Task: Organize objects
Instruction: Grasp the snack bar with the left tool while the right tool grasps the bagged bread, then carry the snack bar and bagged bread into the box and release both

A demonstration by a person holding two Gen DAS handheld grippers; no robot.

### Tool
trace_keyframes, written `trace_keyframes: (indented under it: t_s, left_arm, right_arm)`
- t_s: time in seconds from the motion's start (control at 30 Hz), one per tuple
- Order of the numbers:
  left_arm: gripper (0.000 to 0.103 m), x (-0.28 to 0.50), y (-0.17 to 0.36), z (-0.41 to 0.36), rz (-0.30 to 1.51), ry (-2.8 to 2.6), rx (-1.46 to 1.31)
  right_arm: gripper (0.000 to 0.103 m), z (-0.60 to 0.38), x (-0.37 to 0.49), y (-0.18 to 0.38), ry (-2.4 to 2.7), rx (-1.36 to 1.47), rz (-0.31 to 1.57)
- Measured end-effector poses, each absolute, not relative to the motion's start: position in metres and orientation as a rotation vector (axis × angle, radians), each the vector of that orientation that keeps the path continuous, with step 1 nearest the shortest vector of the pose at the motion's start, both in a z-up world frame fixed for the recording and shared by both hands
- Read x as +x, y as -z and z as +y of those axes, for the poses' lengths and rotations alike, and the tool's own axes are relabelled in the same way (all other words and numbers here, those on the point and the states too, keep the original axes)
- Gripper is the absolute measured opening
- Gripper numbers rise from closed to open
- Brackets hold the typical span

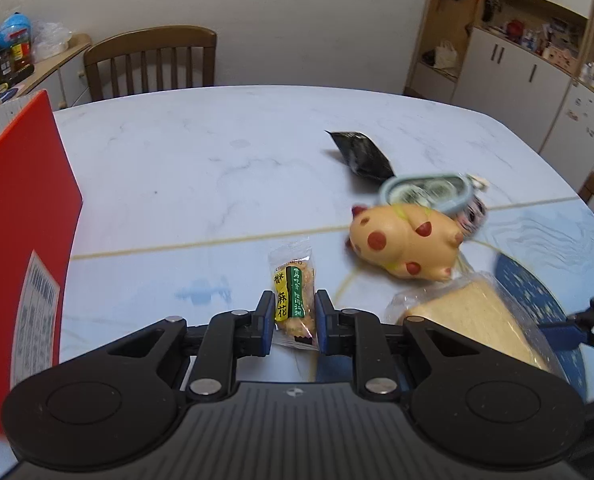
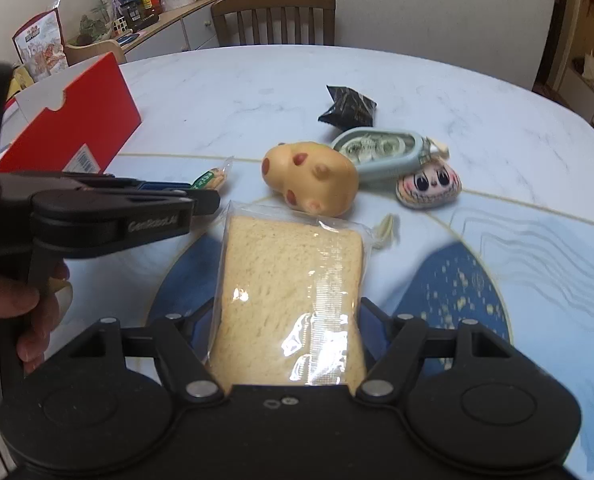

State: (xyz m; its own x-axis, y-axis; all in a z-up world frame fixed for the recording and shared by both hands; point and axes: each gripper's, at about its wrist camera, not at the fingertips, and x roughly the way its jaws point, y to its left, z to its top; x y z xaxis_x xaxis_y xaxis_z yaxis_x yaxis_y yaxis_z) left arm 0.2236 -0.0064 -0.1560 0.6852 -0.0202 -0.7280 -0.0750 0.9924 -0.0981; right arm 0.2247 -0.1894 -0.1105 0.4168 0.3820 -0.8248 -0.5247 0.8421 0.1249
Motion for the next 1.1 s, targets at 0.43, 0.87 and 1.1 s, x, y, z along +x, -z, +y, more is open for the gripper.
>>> trace_keyframes:
  t_s: [0.43,0.87,1.1]
  left_arm:
    - [0.019,0.161,0.120,-0.009,0.783,0.042,-0.147]
    - [0.019,0.106,0.070,0.027,0.704,0.027,-0.204]
    - [0.019,0.080,0.045,0.068,0.650,-0.024,-0.224]
  right_arm:
    - [0.070,-0.187,0.185,0.073,-0.589,-0.187,0.942]
    - [0.070,-0.151,0.158,0.029,-0.653,-0.211,0.875]
    - [0.070,-0.114,0.156,0.003,-0.723,-0.208,0.828]
